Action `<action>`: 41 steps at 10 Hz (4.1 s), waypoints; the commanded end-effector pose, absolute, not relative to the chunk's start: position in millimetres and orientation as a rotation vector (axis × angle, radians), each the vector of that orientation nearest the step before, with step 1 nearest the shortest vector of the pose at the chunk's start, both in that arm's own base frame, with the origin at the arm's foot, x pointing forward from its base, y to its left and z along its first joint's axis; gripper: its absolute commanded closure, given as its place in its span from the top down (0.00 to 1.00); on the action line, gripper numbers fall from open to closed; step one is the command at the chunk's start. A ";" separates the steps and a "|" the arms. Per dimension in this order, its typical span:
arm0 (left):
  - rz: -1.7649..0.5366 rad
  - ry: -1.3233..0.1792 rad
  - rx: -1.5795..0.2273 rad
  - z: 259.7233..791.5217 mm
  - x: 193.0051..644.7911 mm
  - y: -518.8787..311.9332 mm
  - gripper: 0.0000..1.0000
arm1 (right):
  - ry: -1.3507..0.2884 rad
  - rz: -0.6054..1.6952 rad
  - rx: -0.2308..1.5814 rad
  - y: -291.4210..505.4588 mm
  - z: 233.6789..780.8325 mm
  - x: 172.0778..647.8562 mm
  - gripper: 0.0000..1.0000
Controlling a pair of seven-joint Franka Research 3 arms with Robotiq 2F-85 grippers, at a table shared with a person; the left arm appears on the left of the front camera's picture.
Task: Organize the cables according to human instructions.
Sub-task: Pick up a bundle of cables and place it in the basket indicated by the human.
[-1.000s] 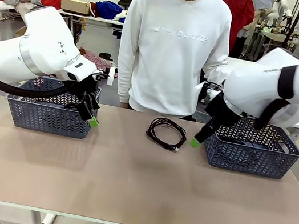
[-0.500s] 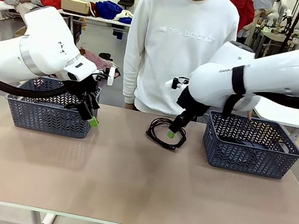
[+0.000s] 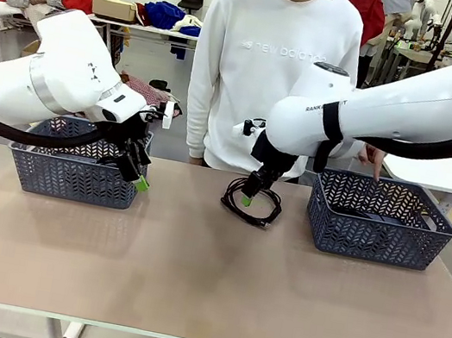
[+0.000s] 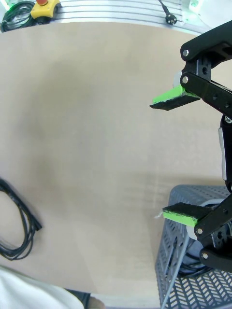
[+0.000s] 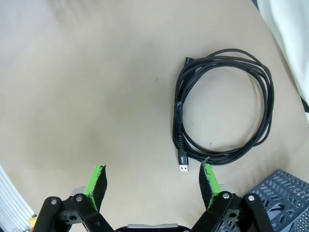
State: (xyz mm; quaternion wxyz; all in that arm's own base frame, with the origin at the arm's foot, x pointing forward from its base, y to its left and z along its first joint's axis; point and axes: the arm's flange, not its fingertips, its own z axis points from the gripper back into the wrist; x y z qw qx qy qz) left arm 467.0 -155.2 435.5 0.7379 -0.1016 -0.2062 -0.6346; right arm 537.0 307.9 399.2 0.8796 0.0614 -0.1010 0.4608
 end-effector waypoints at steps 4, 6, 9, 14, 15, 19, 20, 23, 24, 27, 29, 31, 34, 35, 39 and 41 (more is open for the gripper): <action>-1.404 -0.449 -0.227 436.8 467.8 -152.0 1.00 | -0.218 0.958 0.129 306.7 399.7 535.3 1.00; -1.404 -0.449 -0.227 436.8 467.8 -152.0 1.00 | -0.218 0.958 0.129 306.7 399.7 535.3 1.00; -1.404 -0.449 -0.227 436.8 467.8 -152.0 1.00 | -0.209 0.992 0.095 316.3 383.8 554.7 1.00; -1.404 -0.449 -0.227 436.8 467.8 -152.0 1.00 | -0.134 1.047 0.051 336.3 348.7 575.4 1.00; -1.404 -0.449 -0.227 436.8 467.8 -152.0 1.00 | -0.121 1.052 0.051 338.9 343.3 577.3 1.00; -1.404 -0.449 -0.227 436.8 467.8 -152.0 1.00 | -0.113 1.075 0.032 346.8 329.2 585.2 1.00; -1.404 -0.449 -0.227 436.8 467.8 -152.0 1.00 | -0.106 1.073 0.024 347.9 326.6 586.9 1.00; -1.404 -0.449 -0.227 436.8 467.8 -152.0 1.00 | -0.086 1.065 0.005 350.0 319.4 590.5 1.00; -1.404 -0.449 -0.227 436.8 467.8 -152.0 1.00 | -0.085 1.066 0.001 351.2 318.0 590.8 1.00; -1.404 -0.449 -0.227 436.8 467.8 -152.0 1.00 | -0.085 1.061 -0.006 353.7 314.6 591.4 1.00; -1.404 -0.449 -0.227 436.8 467.8 -152.0 1.00 | -0.084 1.074 -0.003 354.9 313.4 591.8 1.00; -1.404 -0.449 -0.227 436.8 467.8 -152.0 1.00 | -0.053 1.049 -0.004 355.6 315.8 592.8 0.80; -1.404 -0.449 -0.227 436.8 467.8 -152.0 1.00 | -0.043 1.043 0.004 355.7 315.7 594.1 0.51; -1.404 -0.449 -0.227 436.8 467.8 -152.0 1.00 | -0.042 1.045 0.003 355.7 314.7 594.6 0.40; -1.404 -0.449 -0.227 436.8 467.8 -152.0 1.00 | -0.053 1.041 0.019 354.9 318.8 593.3 0.00; -1.404 -0.449 -0.227 436.8 467.8 -152.0 1.00 | -0.050 1.040 0.016 355.4 319.1 592.2 0.00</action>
